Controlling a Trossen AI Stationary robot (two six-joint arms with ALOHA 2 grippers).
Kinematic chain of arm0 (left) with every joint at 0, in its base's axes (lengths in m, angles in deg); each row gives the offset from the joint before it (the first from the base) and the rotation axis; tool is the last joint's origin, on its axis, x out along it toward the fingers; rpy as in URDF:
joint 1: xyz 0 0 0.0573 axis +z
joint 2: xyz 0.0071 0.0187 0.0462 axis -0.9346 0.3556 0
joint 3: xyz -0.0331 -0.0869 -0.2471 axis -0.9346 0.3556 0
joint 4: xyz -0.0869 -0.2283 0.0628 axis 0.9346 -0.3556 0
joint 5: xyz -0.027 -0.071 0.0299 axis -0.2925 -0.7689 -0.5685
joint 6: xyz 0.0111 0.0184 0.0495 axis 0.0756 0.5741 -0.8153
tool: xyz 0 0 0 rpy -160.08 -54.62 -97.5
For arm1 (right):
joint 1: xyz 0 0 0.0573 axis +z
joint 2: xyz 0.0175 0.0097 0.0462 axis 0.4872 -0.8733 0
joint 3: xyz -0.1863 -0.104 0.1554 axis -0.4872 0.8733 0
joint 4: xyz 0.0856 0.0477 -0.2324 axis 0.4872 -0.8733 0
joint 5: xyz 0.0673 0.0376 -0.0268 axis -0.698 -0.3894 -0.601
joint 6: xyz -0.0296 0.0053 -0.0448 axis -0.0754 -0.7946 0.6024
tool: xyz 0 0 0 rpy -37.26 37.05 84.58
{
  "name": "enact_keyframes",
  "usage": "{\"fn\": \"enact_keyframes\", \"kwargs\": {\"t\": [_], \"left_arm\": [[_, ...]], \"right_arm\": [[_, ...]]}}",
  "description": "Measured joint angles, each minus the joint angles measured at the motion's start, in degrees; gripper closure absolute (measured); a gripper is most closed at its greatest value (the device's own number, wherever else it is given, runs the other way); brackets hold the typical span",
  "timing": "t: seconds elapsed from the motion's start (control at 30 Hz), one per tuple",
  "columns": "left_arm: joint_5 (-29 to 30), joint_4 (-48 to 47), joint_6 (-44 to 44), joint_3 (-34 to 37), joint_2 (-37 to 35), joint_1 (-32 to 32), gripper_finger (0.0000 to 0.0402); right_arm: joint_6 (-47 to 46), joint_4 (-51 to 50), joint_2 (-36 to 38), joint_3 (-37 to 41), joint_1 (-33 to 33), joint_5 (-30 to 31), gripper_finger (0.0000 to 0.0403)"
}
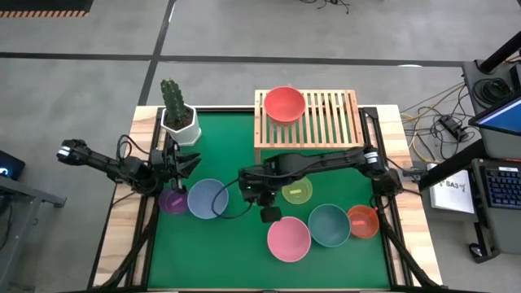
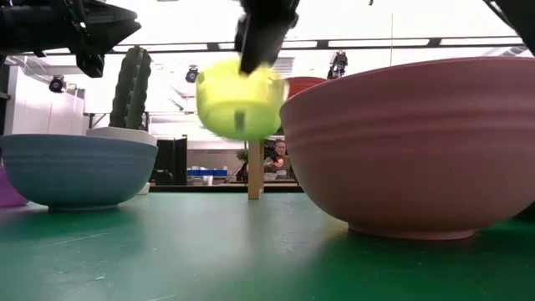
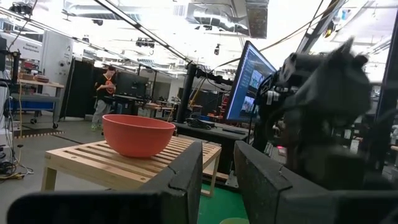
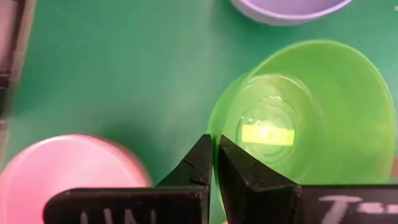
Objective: Place and stack bowls onto a shelf
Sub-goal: Put the light green bowl on the shelf
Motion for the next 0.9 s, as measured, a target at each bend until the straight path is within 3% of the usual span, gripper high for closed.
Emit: {"fn": "enact_keyframes", "kwargs": {"t": [0.13,0.5,0.67,0.9], "left_arm": [[0.0,0.0,0.01,0.0,-0.02,0.01,0.0325],[0.0,-0.01,0.01,0.0,0.0,0.0,0.0325],[-0.02,-0.02,0.02,0.0,-0.02,0.01,0.0325],[-0.04,0.07,0.16,0.0,0.02,0.0,0.0325]], "right_arm": [[-4.66,-2.67,4.99,0.0,1.38,3.09,0.0394],[-23.97,-24.05,17.07,0.68,0.3,29.78,0.0394],[-25.34,-23.76,22.8,5.13,-3.52,30.7,0.0394],[-23.62,-23.73,31.51,16.5,-13.66,32.14,0.0394]]}}
